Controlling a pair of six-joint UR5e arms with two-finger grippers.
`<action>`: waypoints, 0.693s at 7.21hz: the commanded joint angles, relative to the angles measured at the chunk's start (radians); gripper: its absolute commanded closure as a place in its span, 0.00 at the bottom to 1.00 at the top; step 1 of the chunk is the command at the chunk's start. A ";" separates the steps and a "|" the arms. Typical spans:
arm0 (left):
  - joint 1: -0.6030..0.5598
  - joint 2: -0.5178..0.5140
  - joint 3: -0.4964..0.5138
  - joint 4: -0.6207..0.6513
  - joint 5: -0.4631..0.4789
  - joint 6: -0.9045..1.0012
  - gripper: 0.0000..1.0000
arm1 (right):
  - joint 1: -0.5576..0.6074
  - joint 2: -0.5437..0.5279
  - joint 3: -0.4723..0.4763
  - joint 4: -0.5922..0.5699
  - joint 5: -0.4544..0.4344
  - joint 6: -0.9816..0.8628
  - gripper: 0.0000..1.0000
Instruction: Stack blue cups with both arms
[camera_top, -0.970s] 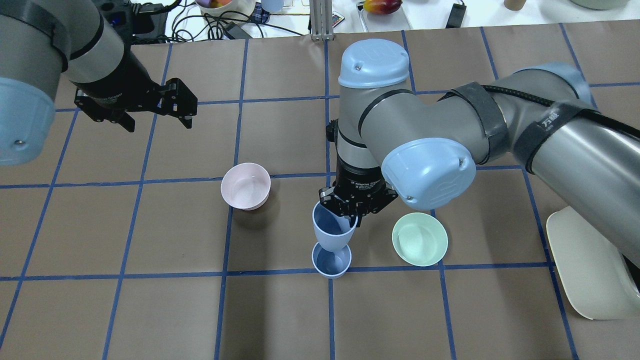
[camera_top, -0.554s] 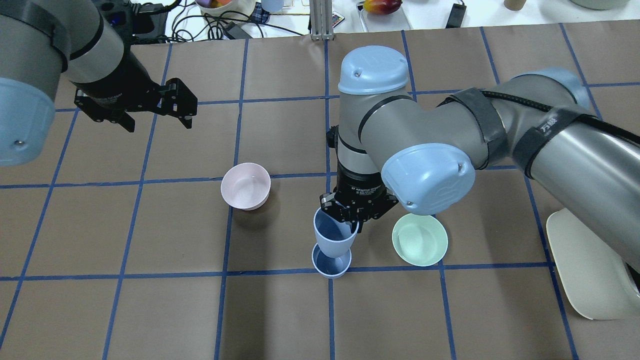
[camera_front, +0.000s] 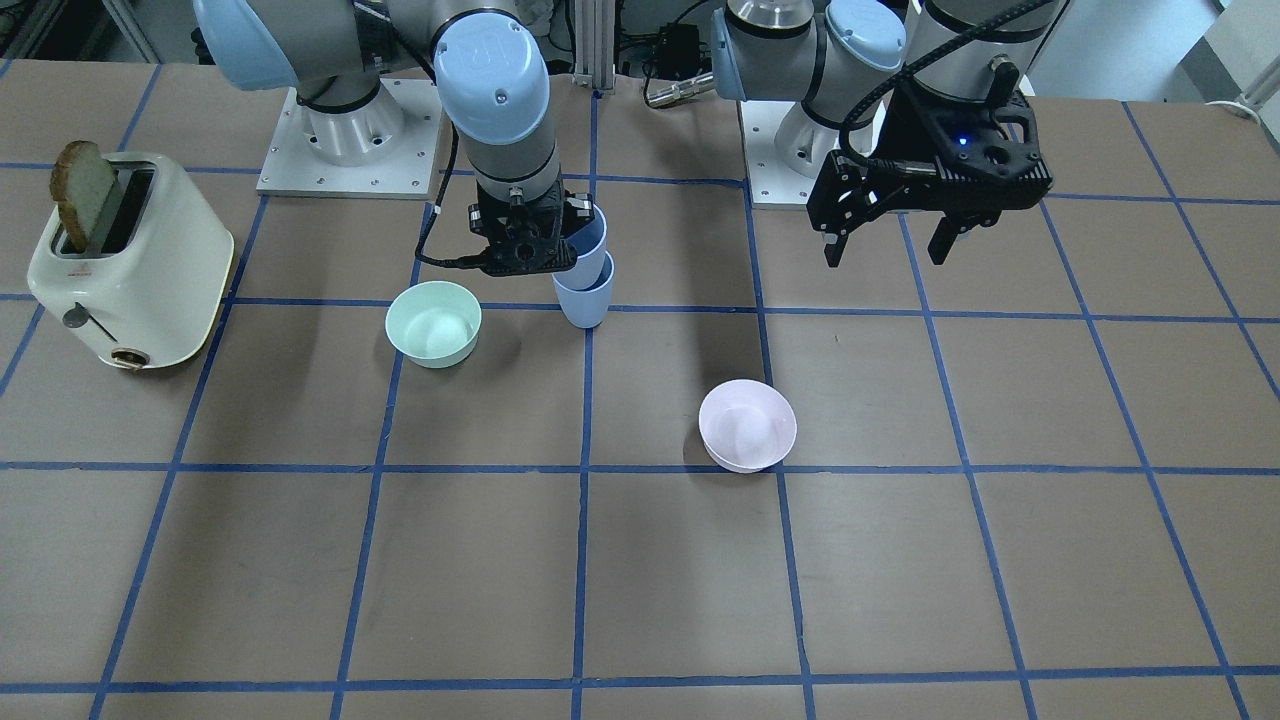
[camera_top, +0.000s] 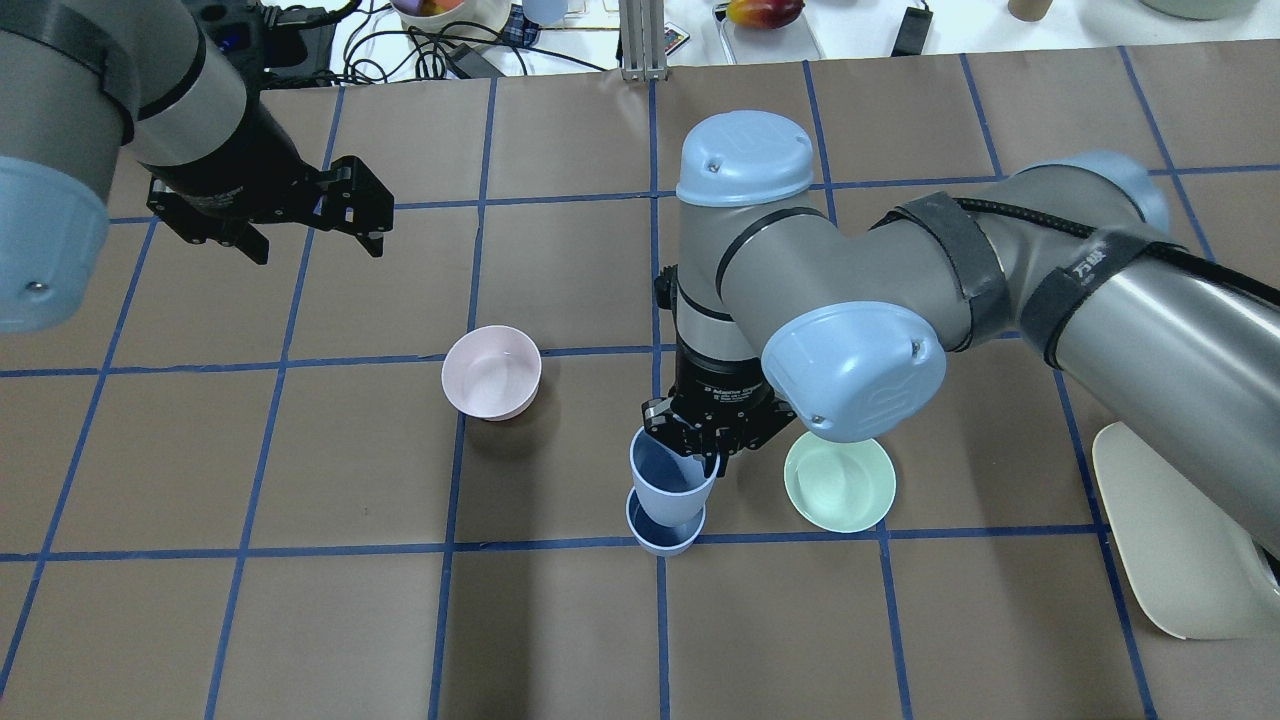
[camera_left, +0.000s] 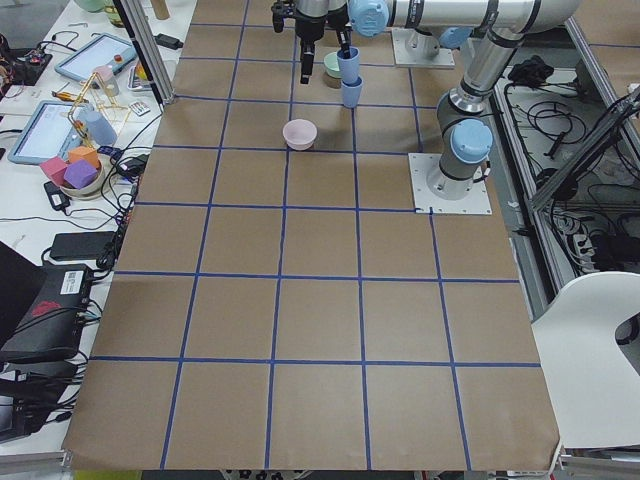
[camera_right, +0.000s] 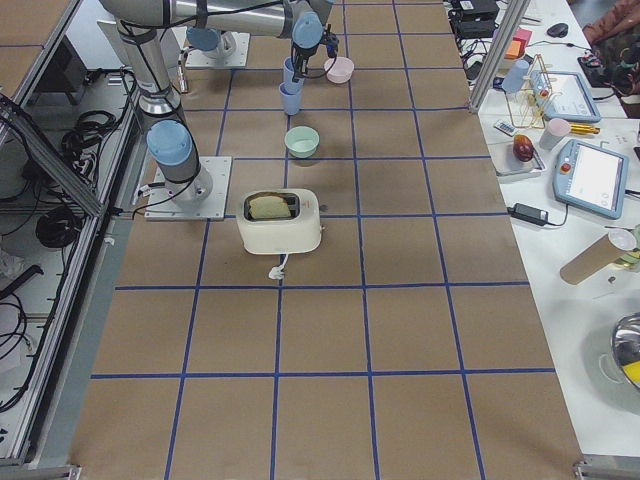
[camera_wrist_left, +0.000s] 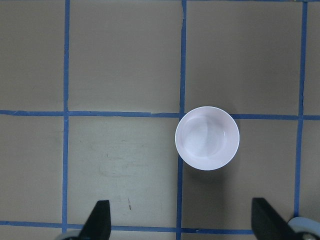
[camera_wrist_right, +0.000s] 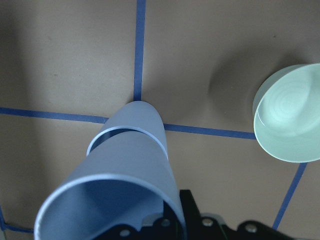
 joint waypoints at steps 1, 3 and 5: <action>0.000 0.000 0.000 0.000 0.000 0.001 0.00 | 0.000 0.000 -0.001 -0.001 0.001 0.002 0.09; 0.000 0.002 0.000 0.000 0.000 0.001 0.00 | -0.004 -0.001 -0.020 -0.002 -0.003 0.003 0.00; 0.000 0.002 0.000 0.000 0.000 0.001 0.00 | -0.021 0.000 -0.124 -0.001 -0.058 -0.014 0.00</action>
